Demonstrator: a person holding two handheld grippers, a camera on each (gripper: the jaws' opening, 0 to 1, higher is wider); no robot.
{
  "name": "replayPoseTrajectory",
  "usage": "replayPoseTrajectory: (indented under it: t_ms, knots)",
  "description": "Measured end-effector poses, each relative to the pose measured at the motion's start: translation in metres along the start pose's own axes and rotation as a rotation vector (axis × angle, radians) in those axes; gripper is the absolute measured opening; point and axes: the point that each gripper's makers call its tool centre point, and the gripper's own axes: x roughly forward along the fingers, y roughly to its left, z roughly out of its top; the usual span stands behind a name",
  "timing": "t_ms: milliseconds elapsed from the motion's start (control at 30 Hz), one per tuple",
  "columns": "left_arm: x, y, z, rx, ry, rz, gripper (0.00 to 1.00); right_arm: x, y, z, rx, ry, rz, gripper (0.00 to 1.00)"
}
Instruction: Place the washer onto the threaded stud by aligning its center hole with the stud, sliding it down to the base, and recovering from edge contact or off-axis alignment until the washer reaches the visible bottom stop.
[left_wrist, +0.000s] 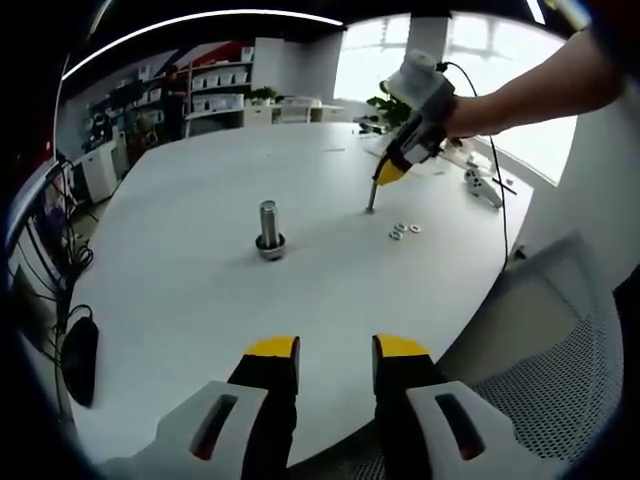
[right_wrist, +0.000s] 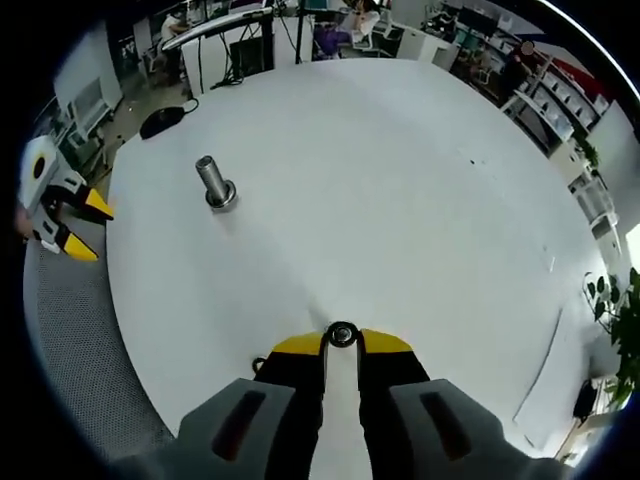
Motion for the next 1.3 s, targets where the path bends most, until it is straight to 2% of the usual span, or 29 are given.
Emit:
replayPoseTrajectory:
  t_ms: [467, 800, 1300]
  knots:
    - [0.000, 0.000, 0.000, 0.001, 0.003, 0.003, 0.27, 0.006, -0.002, -0.006, -0.031, 0.043, 0.018, 0.13]
    - [0.001, 0.001, -0.002, -0.003, 0.008, 0.003, 0.26, 0.028, -0.001, -0.010, -0.050, 0.093, 0.047, 0.13]
    - [0.001, 0.002, -0.003, -0.009, 0.012, 0.003, 0.25, 0.043, 0.008, -0.027, -0.010, 0.155, 0.082, 0.14]
